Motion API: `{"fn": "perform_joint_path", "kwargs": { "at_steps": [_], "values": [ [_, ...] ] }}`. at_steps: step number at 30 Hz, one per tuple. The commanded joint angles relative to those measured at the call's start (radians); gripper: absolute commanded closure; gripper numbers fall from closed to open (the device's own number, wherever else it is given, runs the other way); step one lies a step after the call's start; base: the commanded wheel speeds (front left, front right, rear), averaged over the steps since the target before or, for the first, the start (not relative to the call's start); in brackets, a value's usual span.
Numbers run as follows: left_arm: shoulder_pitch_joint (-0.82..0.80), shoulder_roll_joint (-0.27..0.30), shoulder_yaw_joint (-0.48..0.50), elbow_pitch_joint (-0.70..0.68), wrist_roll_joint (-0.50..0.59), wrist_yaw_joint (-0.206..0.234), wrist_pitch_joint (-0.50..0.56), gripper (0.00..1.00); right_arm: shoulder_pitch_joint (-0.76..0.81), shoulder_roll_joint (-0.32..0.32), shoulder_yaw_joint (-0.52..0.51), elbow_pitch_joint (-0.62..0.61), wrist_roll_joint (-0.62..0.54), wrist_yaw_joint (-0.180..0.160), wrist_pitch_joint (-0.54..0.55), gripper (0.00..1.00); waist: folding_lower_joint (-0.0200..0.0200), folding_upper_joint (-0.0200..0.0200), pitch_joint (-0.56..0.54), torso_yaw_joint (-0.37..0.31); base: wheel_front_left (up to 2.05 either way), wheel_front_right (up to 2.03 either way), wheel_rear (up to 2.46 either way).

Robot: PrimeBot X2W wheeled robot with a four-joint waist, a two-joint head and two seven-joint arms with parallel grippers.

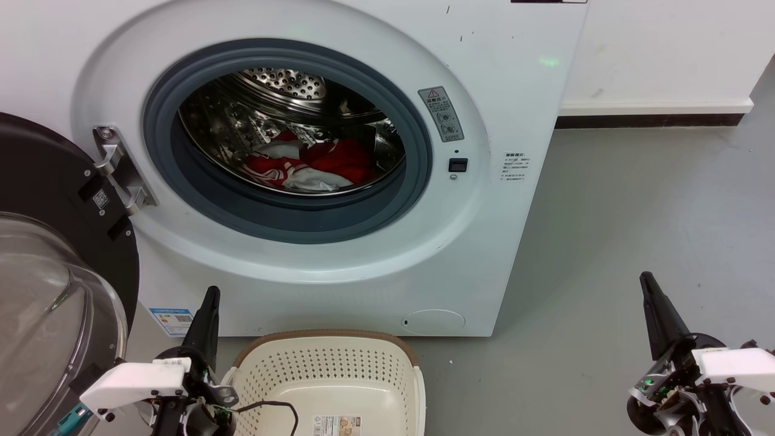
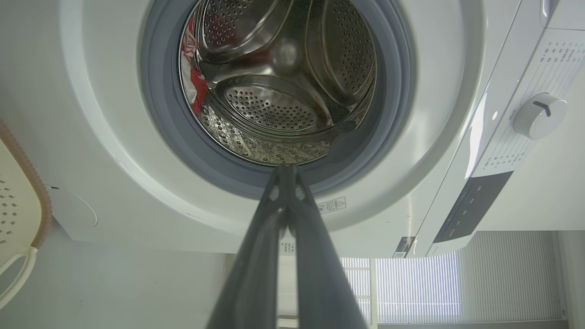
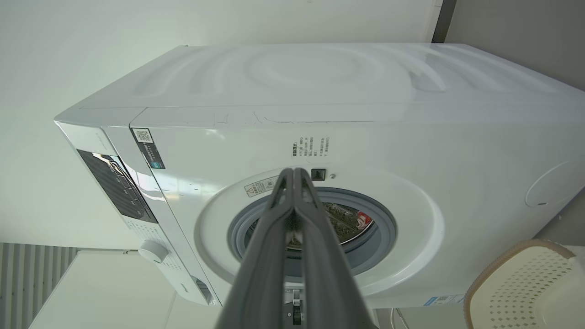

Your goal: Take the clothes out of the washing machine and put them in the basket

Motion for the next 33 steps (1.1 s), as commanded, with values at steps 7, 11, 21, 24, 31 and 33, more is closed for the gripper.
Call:
{"fn": "perform_joint_path", "kwargs": {
  "at_steps": [7,11,21,24,31,33],
  "values": [
    [0.012,-0.001,-0.007,0.018,0.002,0.0,-0.005,0.0,0.012,0.001,0.003,0.016,0.0,0.0,-0.004,0.0,0.0,0.0,0.0,0.0,0.0,0.0,0.0],
    [0.009,-0.001,-0.033,0.017,0.01,0.0,-0.025,0.0,0.016,0.001,0.018,0.005,-0.005,0.0,-0.025,0.0,0.0,0.0,0.0,-0.001,0.0,0.0,0.0],
    [-0.002,-0.001,-0.067,0.001,0.099,0.0,-0.075,0.0,0.026,0.001,0.033,-0.019,-0.105,0.0,-0.074,0.0,0.0,0.0,0.0,-0.001,0.0,0.0,0.0],
    [-0.004,-0.001,-0.07,-0.013,0.16,0.0,-0.088,0.0,0.029,0.001,0.037,-0.029,-0.183,0.0,-0.087,0.0,0.0,0.0,0.0,-0.001,0.0,0.0,0.0],
    [-0.012,-0.001,-0.079,-0.039,0.303,0.0,-0.118,0.0,0.037,0.001,0.047,-0.059,-0.341,0.0,-0.117,0.0,0.0,0.0,0.001,-0.002,0.0,0.0,0.0],
    [-0.015,-0.001,-0.081,-0.043,0.345,0.0,-0.126,0.0,0.04,0.001,0.049,-0.067,-0.4,0.0,-0.125,0.0,0.0,0.0,0.001,-0.003,0.0,0.0,0.0]
  ]
}}
